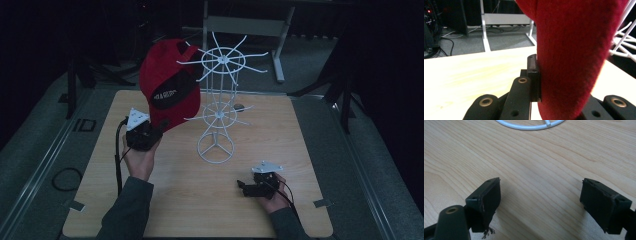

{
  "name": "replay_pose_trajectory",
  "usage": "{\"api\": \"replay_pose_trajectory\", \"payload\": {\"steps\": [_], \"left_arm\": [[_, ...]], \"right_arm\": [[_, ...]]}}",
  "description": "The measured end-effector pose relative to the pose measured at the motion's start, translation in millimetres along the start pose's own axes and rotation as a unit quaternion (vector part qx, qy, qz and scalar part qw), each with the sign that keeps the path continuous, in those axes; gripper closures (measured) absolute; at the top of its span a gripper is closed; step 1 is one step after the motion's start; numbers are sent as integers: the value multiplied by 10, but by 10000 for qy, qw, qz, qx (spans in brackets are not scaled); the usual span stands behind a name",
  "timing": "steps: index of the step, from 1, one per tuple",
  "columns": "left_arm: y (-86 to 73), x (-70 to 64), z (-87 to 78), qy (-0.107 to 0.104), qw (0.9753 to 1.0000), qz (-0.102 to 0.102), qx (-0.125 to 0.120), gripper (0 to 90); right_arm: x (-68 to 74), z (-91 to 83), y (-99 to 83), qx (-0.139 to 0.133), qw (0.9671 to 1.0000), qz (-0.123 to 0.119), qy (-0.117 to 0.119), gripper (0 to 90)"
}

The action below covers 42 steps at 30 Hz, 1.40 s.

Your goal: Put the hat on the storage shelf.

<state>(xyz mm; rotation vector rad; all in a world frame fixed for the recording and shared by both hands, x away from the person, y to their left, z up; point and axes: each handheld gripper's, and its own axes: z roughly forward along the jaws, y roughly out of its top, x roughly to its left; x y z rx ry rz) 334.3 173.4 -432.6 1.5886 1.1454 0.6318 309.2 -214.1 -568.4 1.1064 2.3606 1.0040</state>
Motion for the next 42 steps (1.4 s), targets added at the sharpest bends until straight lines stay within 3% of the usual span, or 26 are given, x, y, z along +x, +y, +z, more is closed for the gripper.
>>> {"api": "replay_pose_trajectory", "payload": {"steps": [12, 18, 27, 34, 42], "left_arm": [[-171, -7, 54, -82, 9998, 4, 203, 836], [-206, -36, 49, -73, 9995, 169, 274, 733], [-248, 17, 3, -75, 9997, 2, 237, 561], [-273, 14, -90, -9, 9996, 121, 241, 535], [-307, 64, -163, -34, 9998, -98, 164, 509]], "right_arm": [[-2, -1, 0, 1, 10000, -13, -1, 167], [-3, -1, 0, 3, 10000, -19, -2, 167], [-1, -1, -2, -2, 10000, -13, -3, 167], [1, -1, -2, -2, 10000, -1, -2, 167], [0, -1, -3, -14, 10000, -16, -5, 167]]}}
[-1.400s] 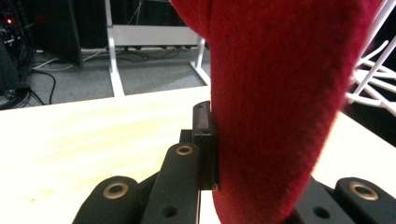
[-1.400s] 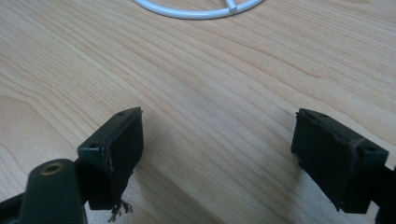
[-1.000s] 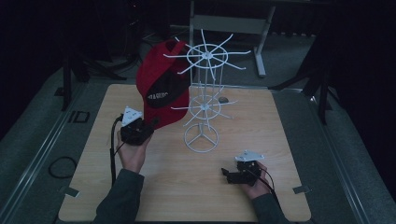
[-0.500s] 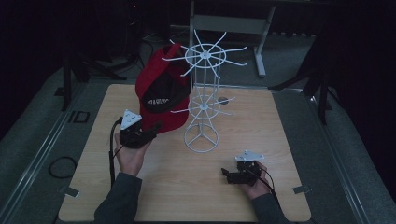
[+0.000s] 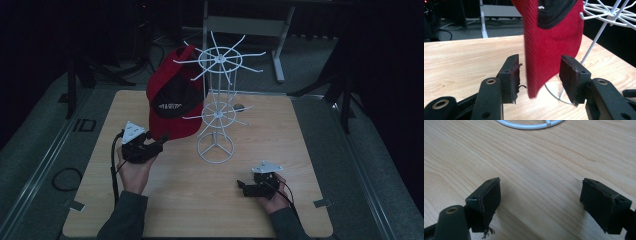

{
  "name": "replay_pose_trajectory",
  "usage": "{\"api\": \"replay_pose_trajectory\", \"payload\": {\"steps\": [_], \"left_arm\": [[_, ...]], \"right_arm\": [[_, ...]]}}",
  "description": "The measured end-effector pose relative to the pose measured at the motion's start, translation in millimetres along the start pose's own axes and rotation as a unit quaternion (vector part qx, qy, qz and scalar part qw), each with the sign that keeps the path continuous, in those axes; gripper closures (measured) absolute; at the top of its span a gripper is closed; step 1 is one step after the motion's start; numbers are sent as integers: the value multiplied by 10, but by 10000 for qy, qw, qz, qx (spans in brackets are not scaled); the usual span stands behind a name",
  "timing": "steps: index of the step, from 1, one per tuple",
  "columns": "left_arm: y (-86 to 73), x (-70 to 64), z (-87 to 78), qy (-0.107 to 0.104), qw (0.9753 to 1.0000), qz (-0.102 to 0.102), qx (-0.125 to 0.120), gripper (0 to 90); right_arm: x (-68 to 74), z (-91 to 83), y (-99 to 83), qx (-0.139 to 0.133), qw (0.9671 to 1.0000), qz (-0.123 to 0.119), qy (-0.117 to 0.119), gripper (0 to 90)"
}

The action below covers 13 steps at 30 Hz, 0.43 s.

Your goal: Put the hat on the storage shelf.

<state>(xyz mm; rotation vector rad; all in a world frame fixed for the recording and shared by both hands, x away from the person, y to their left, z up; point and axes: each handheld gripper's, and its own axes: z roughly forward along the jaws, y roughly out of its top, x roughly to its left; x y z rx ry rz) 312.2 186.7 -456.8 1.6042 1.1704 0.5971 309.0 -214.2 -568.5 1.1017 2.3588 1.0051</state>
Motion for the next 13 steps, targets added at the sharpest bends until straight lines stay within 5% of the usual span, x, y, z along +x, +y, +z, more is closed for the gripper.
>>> {"api": "replay_pose_trajectory", "payload": {"steps": [13], "left_arm": [[4, 67, -46, 115, 9997, -141, -152, 470]], "right_arm": [[0, -1, -1, 4, 10000, 3, -3, 167]]}}
